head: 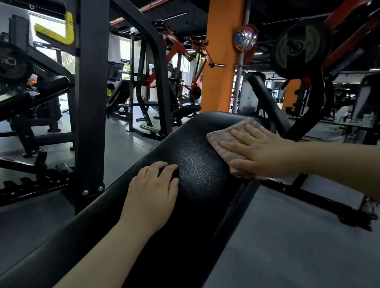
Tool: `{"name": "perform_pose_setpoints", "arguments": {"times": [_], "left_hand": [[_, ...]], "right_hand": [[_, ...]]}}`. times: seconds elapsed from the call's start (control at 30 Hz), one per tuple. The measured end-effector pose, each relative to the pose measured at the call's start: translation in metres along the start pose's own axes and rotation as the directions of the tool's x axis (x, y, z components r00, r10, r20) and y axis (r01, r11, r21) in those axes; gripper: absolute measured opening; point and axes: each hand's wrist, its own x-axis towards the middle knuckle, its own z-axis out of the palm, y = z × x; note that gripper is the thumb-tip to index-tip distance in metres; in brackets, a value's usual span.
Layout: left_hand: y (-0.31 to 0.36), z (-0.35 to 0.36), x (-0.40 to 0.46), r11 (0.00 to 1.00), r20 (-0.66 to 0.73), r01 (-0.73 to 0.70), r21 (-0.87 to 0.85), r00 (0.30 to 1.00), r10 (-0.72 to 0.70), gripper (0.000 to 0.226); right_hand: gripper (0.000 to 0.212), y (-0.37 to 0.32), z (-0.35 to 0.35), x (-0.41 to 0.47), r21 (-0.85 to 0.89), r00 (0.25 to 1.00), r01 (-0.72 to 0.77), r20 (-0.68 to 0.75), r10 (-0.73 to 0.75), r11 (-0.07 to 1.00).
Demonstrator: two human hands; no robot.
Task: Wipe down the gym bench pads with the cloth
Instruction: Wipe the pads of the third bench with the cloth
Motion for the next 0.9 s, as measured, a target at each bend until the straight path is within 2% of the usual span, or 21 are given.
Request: {"name": "perform_pose_setpoints", "arguments": {"times": [0.23,0.5,0.77,0.9], "left_hand": [[-0.003,0.001,0.000,1.000,0.006,-0.001,0.000,1.000,0.001,0.067],[-0.006,0.004,0.000,1.000,-0.007,-0.014,0.020,1.000,0.014,0.057],[-0.006,0.002,0.000,1.000,0.019,-0.003,0.027,1.000,0.003,0.062],[-0.005,0.001,0.000,1.000,0.028,0.008,0.030,1.000,-0.008,0.069]], "right_hand": [[0.073,-0.018,-0.019,0.063,0.010,0.996,-0.091,0.002,0.091,0.996],[0.074,-0.045,-0.039,0.152,0.184,0.971,-0.228,-0.026,0.237,0.956],[0.052,-0.027,-0.040,0.151,0.249,0.965,-0.228,-0.070,0.253,0.941],[0.056,-0.010,-0.038,0.143,0.301,0.938,-0.326,-0.018,0.347,0.896]]}}
